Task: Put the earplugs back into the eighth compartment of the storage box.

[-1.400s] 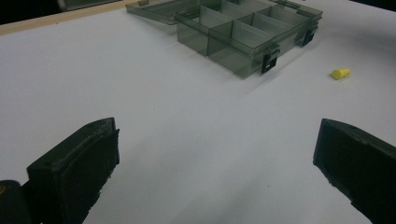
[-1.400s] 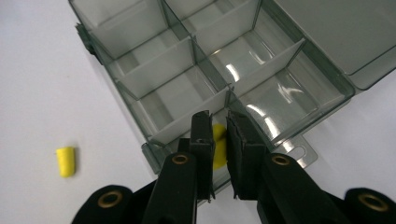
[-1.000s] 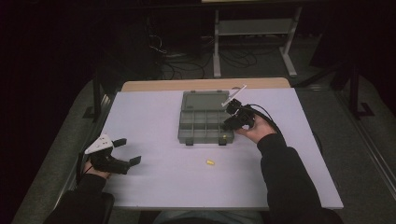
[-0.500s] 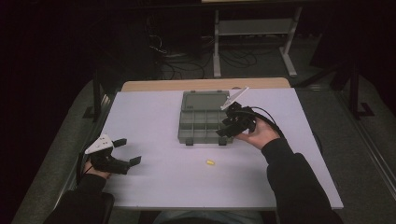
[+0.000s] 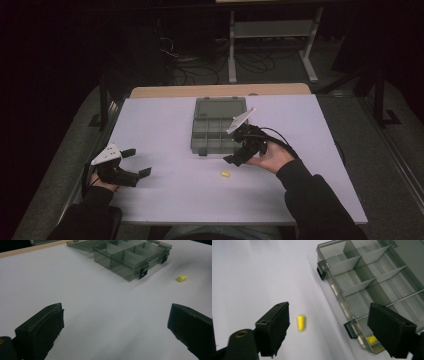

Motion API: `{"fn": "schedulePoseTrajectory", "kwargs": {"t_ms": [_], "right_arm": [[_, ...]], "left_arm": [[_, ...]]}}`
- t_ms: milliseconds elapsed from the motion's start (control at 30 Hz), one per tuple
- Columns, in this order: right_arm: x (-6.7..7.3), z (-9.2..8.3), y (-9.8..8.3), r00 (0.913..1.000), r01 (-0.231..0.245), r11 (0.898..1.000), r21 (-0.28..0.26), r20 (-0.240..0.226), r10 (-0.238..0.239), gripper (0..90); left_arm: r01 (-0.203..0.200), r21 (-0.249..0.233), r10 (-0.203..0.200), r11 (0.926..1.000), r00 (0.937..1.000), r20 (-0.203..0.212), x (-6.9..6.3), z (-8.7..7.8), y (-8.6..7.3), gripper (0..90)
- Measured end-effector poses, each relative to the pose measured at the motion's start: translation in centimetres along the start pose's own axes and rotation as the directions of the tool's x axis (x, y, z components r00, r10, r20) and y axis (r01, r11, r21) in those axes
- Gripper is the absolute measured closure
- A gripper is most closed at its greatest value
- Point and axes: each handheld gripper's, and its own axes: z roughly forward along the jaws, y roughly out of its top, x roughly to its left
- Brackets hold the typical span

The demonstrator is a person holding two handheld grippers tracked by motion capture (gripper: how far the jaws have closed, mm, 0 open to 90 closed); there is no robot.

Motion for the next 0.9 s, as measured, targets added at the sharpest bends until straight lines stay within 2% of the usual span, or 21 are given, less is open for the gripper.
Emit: {"fn": "schedulePoseTrajectory", "kwargs": {"t_ms": [67,333,900], "right_arm": [[0.3,0.3,-0.1,1.0,0.001,1.0,-0.002,-0.003,-0.001,13.2],[1.7,1.7,-0.9,0.9991,0.016,1.0,0.006,-0.038,-0.016,11.8],[3.0,5.1,-2.7,0.9959,0.026,0.997,0.072,-0.089,-0.02,13.0]], "left_arm": [[0.001,0.001,-0.001,1.0,1.0,0.0,0.0,0.0,0.0,0.0],[0.001,0.001,-0.001,1.0,1.0,0.001,0.0,0.0,0.0,0.0],[0.001,0.004,-0.001,1.0,1.0,0.004,0.0,0.0,0.0,0.0]]}}
